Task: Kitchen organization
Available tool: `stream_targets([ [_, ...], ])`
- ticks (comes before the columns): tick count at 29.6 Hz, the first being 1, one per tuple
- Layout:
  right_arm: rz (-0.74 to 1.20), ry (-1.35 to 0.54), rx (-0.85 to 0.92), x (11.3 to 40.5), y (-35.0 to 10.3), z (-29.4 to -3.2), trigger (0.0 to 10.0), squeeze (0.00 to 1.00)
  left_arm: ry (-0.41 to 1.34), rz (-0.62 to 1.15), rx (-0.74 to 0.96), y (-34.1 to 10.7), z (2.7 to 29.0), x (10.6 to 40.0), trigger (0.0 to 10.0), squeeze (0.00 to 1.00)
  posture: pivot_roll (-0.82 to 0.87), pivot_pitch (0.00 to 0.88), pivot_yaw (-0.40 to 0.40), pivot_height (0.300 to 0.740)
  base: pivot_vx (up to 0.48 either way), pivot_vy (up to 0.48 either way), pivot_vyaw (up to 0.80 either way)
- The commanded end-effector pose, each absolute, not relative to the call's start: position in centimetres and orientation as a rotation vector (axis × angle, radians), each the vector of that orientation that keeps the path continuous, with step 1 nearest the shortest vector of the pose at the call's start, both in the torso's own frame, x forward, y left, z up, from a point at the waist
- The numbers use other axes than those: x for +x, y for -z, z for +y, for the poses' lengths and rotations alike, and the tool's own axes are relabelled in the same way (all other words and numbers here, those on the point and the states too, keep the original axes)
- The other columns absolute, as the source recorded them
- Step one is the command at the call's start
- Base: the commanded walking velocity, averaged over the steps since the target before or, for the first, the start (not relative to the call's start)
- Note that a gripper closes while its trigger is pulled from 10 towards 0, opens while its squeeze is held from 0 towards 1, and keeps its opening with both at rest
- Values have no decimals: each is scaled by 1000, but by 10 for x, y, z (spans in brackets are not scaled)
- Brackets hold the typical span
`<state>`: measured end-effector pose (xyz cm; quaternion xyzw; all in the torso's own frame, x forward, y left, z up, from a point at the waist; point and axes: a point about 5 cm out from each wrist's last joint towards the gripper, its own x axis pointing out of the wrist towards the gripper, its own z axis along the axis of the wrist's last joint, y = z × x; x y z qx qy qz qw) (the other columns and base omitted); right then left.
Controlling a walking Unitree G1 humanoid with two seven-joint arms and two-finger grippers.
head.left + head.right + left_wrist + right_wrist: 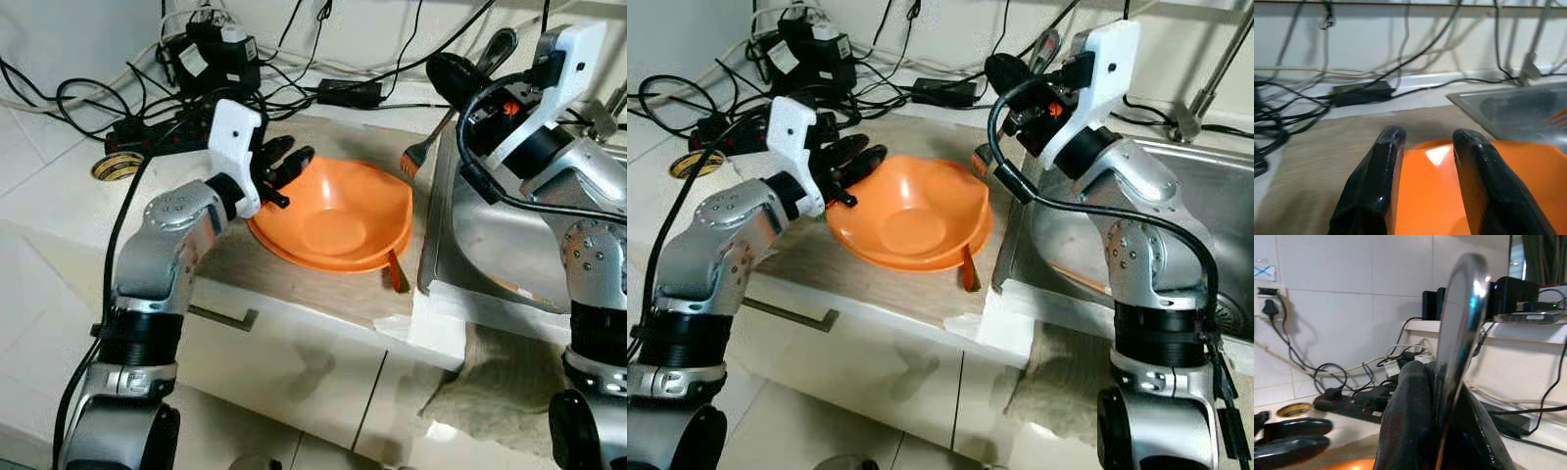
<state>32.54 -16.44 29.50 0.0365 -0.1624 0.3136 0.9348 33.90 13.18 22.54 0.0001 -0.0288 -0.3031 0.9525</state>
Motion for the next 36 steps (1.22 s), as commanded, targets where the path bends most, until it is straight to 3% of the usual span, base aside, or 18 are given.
stream_targets([
  [1, -383, -617, 67, 326, -306, -168, 0, 0, 598, -67, 1, -227, 133, 338, 10000, 0, 16, 0, 21, 740, 0, 0, 0],
  [16, -466, -272, 37, 343, -310, -213, 0, 0, 609, -37, 3, -222, 128, 337, 10000, 0, 2, 0, 30, 740, 0, 0, 0],
  [28, -372, -9, 6, 352, -273, -266, 0, 0, 612, -20, 3, -218, 128, 338, 10000, 0, -1, 0, 38, 740, 0, 0, 0],
  [36, -300, 64, -22, 352, -253, -285, 0, 0, 617, -17, 6, -218, 129, 338, 10000, 0, 0, 0, 38, 740, 0, 0, 0],
])
